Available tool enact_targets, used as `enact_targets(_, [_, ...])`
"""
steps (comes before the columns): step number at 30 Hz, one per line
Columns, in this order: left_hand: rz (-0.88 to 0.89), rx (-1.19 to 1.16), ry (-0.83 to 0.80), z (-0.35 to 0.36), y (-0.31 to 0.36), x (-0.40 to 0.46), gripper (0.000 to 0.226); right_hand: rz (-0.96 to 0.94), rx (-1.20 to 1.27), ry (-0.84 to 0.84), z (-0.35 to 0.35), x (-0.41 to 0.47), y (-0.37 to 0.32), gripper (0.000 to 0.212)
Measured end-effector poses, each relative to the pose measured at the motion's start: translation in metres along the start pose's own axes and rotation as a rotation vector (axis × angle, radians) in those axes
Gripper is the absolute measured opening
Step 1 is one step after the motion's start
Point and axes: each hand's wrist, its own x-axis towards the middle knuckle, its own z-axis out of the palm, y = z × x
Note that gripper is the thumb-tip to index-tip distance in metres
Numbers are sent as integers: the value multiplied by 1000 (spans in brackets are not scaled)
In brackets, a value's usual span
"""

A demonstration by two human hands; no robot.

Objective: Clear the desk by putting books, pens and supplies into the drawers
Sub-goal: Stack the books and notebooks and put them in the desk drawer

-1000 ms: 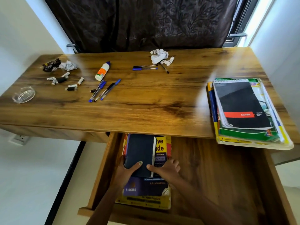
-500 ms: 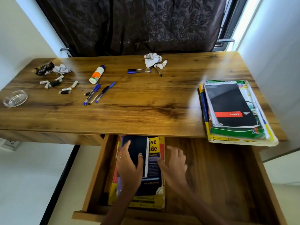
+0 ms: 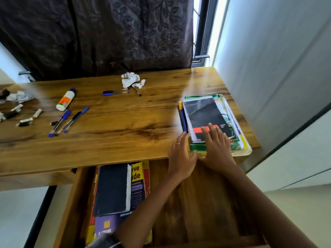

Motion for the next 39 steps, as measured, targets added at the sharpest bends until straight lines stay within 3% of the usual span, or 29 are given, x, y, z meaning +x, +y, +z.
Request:
enact_targets(3, [-29,103,-178,12,0,8,66,-39,-204,-148,18,5,22,105])
enact_targets(5, [-38,119,-231,17,-1,8,69,-63,-263,-90,27,7,30,102])
enact_targets(9, [-60,24,-59,23,-3,-5,58,-120,-269,79,38,10,40,90])
enact_targets(13, [-235,-159,163,27,6,-21,48,-156,-263,138,41,4,39,84])
enact_targets(19, [-503,-481,174,29,24,-18,39,-165,-241,186,42,-13,38,76])
enact_targets(24, [-812,-786,25,16,22,-10,45,-197,-178,184,42,-57,29,90])
enact_targets(31, [-890,-621,-93,13,8,-25,68,-231,-75,16,48,-113,22,93])
enact_targets(33, [-869,-594,-113,13,4,-26,73,-128,48,51,33,-109,28,84])
enact_targets(37, [-862,-602,-124,12,5,-22,76,316,387,181,8,-76,63,74])
enact_targets(39, [-855,-596,-119,12,6,-22,78,477,581,120,1,-56,76,77])
